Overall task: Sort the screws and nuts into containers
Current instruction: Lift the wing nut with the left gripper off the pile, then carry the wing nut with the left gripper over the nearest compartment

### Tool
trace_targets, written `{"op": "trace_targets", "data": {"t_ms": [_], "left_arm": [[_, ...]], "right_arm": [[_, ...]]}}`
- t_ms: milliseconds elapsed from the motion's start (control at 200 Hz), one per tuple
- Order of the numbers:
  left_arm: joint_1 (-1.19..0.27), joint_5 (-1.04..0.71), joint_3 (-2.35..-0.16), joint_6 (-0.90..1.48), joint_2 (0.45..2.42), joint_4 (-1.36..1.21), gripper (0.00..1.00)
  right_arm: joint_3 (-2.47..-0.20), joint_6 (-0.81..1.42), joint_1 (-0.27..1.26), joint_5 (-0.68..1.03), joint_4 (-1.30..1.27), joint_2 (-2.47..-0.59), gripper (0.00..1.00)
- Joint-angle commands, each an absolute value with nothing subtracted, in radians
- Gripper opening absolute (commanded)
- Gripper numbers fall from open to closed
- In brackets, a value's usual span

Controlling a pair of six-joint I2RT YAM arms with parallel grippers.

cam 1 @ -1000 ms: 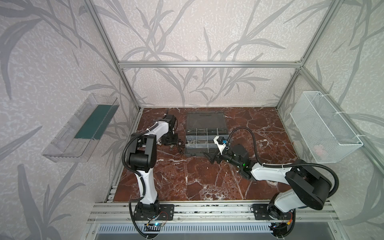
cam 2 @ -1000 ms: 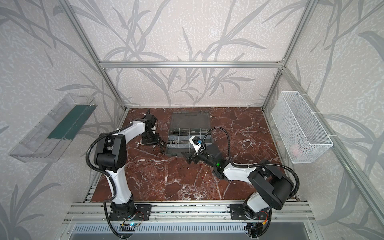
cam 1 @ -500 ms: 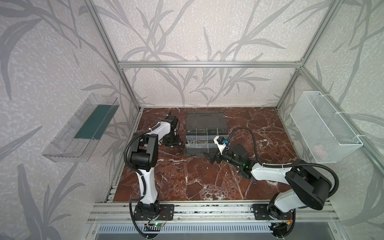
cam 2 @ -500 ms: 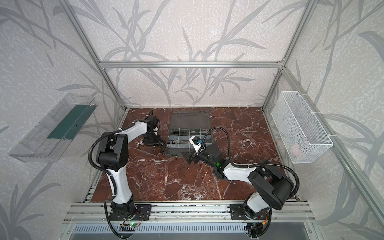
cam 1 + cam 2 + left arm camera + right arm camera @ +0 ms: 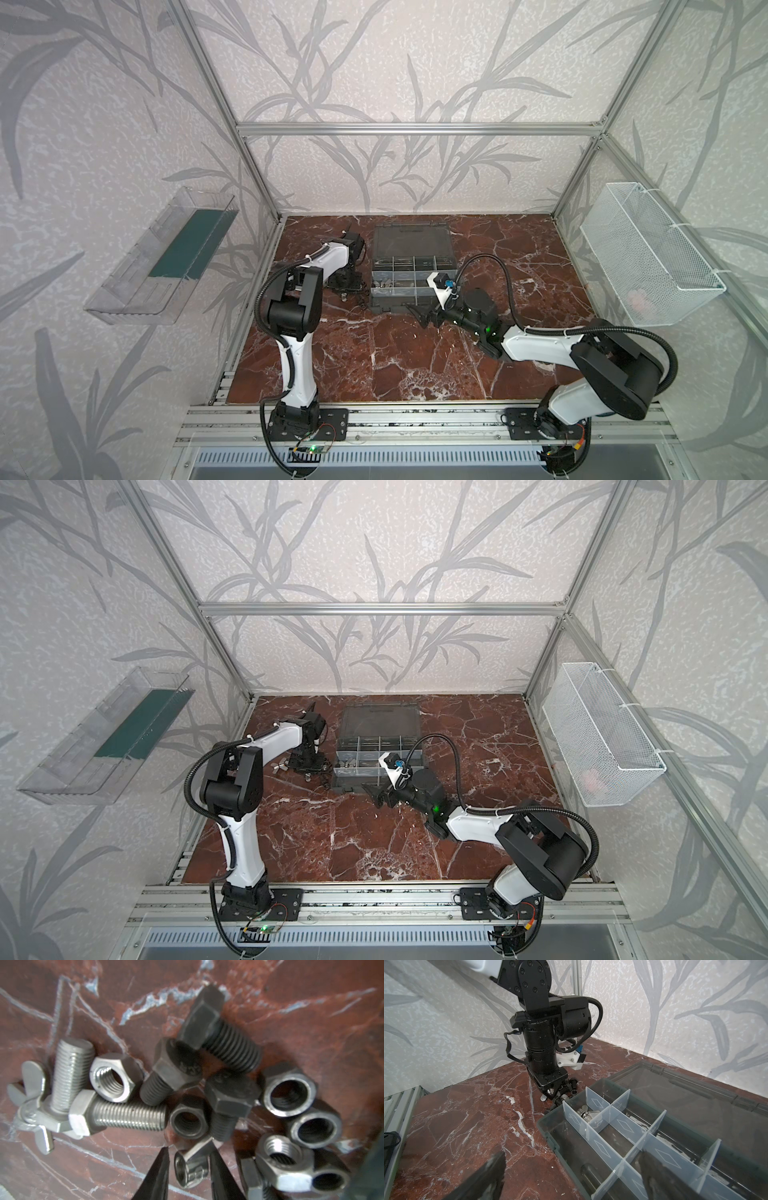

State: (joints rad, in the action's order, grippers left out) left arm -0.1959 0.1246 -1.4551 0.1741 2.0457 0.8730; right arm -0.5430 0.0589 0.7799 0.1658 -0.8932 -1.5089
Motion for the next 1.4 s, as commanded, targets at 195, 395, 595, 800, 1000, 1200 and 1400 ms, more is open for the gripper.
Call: {"op": "trace_targets", "data": {"t_ms": [195,395,595,800,1000,1200,1400], "left_arm": [[-0.199,0.168,-1.451,0.177,2.075,0.888,0.24],[-0.201,0.139,-1.453,0.189,2.065,0.887,0.16],[-0.198,0.090,-1.434,0.208,2.002,0.851,0.13],[-0.196,0.030,-1.404,0.219,1.918,0.793,0.11],[-0.196,0.027,-1.377,0.228,1.848,0.754,0.10],[-0.224,-0.081,-1.351,0.253,1.776,0.695,0.12],[-0.279,-0.105,-1.418,0.235,1.789,0.714,0.12]], "right_arm": [[-0.571,0.066,0.787,0.164,-0.908,-1.508,0.99],[-0.570,0.067,0.787,0.164,-0.907,-1.500,0.99],[-0.569,0.064,0.786,0.161,-0.903,-1.499,0.99],[-0.571,0.064,0.788,0.161,-0.904,-1.506,0.99],[-0.574,0.062,0.787,0.161,-0.903,-1.512,0.99],[-0.574,0.057,0.787,0.153,-0.899,-1.514,0.99],[-0.576,0.054,0.787,0.154,-0.897,-1.520,0.99]]}}
